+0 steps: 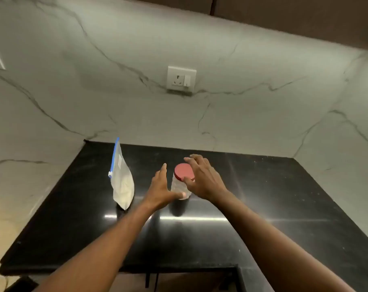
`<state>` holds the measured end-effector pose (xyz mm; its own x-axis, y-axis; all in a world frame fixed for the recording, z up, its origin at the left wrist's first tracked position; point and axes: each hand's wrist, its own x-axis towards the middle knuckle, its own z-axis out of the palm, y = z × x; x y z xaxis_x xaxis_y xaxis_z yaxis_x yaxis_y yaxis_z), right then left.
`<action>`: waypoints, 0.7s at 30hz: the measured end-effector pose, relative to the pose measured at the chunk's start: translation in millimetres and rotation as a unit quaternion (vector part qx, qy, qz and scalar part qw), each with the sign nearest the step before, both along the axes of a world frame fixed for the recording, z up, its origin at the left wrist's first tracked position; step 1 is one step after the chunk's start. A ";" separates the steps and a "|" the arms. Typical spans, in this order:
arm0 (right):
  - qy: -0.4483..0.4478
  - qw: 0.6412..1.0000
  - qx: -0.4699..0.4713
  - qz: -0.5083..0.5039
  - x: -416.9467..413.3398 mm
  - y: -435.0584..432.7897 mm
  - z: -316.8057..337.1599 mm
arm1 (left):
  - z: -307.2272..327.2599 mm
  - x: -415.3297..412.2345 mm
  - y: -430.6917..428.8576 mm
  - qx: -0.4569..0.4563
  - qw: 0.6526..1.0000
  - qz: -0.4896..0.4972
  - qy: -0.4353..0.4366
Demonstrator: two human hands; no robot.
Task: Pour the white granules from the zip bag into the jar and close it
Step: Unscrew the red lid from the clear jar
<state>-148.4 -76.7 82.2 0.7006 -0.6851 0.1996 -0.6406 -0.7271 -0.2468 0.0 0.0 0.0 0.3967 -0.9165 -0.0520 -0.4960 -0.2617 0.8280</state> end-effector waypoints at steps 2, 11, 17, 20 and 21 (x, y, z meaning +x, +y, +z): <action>0.043 0.998 0.025 -0.035 13.9 -14.4 -8.3 | -12.8 6.9 -13.7 -0.007 0.999 -0.002 0.048; 0.198 0.977 0.022 -0.081 61.2 -71.7 -34.9 | -61.6 17.2 -75.9 -0.005 0.997 -0.020 0.068; 0.233 0.967 0.099 -0.039 65.3 -91.4 -15.2 | -73.9 23.1 -88.7 -0.015 0.998 -0.048 0.039; 0.282 0.948 0.135 0.063 67.3 -100.5 -2.2 | -76.0 26.7 -90.6 -0.030 0.997 -0.054 0.052; 0.293 0.938 0.152 0.102 66.2 -105.4 2.4 | -75.3 27.0 -90.8 -0.033 0.997 -0.052 0.047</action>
